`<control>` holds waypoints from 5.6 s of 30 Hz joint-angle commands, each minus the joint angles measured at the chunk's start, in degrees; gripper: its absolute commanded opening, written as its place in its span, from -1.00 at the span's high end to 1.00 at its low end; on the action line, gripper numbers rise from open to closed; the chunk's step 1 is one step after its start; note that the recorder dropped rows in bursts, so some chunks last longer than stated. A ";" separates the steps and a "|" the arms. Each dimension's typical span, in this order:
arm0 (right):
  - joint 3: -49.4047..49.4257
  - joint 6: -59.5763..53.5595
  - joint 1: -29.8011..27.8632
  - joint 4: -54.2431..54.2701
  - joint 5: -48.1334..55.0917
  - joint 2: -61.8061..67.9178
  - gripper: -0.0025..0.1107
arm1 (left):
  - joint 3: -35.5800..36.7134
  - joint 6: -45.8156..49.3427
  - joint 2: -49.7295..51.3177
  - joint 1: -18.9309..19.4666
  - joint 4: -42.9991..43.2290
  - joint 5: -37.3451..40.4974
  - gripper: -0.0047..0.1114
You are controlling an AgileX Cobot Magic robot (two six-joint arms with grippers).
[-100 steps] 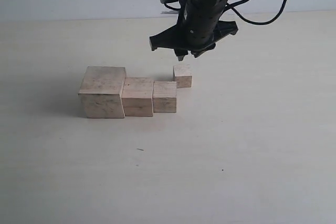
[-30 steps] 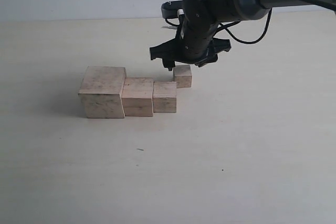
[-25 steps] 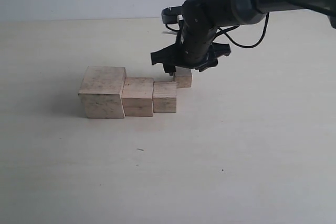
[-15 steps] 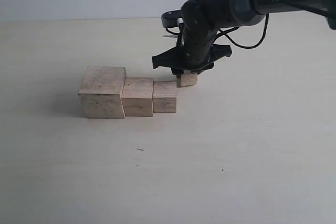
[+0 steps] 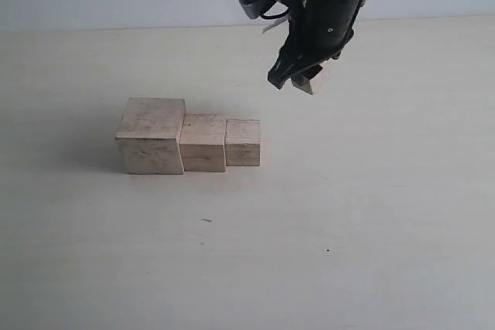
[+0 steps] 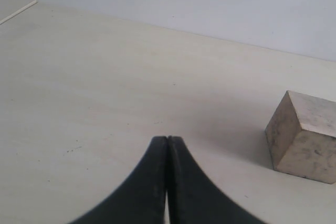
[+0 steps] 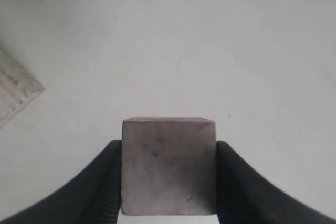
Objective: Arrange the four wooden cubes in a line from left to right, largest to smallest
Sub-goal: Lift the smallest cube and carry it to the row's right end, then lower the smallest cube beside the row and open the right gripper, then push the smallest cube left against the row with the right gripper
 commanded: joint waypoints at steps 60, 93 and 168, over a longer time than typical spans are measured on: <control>-0.18 -68.93 -7.65 40.40 5.89 11.34 0.14 | 0.14 0.02 -0.30 0.04 0.21 -0.40 0.92; -0.18 -9.09 -7.65 23.11 6.48 4.12 0.58 | 0.14 0.02 -0.30 0.04 0.21 -0.40 0.92; -0.18 2.51 -7.65 34.46 8.76 10.17 0.96 | 0.14 0.02 -0.30 0.04 0.21 -0.40 0.92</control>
